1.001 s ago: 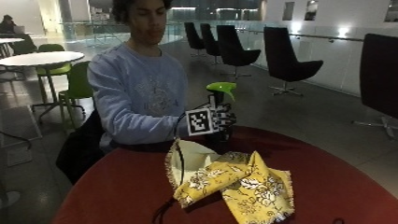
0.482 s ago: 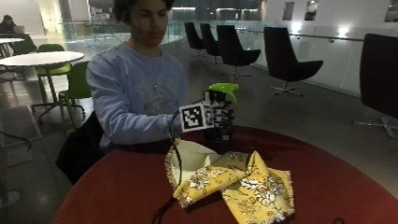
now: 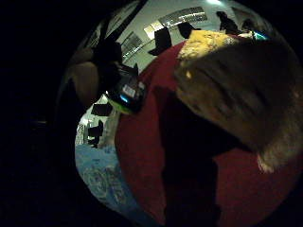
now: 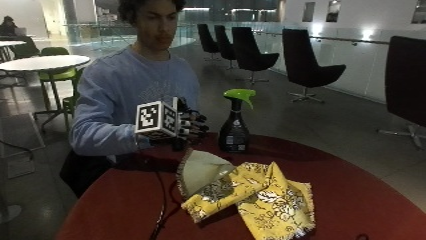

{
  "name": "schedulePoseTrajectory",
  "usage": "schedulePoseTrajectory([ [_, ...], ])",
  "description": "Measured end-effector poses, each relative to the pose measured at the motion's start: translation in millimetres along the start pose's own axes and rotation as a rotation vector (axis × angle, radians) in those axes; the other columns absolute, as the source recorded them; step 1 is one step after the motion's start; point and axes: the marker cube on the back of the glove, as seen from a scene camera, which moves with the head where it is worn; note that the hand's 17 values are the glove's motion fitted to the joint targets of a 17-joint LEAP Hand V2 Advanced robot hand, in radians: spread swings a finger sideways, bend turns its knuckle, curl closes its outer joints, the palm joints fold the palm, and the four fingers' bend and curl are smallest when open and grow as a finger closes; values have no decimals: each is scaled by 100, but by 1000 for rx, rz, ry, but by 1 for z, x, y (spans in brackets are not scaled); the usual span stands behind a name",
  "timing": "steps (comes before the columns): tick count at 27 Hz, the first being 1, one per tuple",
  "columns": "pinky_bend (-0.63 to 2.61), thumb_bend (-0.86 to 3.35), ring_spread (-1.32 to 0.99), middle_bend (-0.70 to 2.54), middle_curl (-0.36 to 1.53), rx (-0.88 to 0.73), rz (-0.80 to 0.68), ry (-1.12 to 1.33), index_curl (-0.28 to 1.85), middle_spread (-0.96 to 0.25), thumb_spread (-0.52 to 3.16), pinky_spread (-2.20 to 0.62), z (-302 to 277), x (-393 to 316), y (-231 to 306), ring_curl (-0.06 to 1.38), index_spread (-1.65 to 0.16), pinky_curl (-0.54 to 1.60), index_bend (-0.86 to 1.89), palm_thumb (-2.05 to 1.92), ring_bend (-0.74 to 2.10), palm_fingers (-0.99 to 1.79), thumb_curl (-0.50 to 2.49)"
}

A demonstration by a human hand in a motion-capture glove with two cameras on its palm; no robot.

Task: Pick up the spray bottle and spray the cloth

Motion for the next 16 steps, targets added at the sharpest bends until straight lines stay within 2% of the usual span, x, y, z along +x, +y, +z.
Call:
schedulePoseTrajectory([
  [8,16,-2,-2,26,46,7,99,228,32,-5,105,15,-47,50,72,37,-30,33,16,70,28,84,41],
  [16,15,-2,-1,26,45,14,140,415,34,-5,107,17,-72,68,96,36,-30,30,17,70,25,83,39],
])
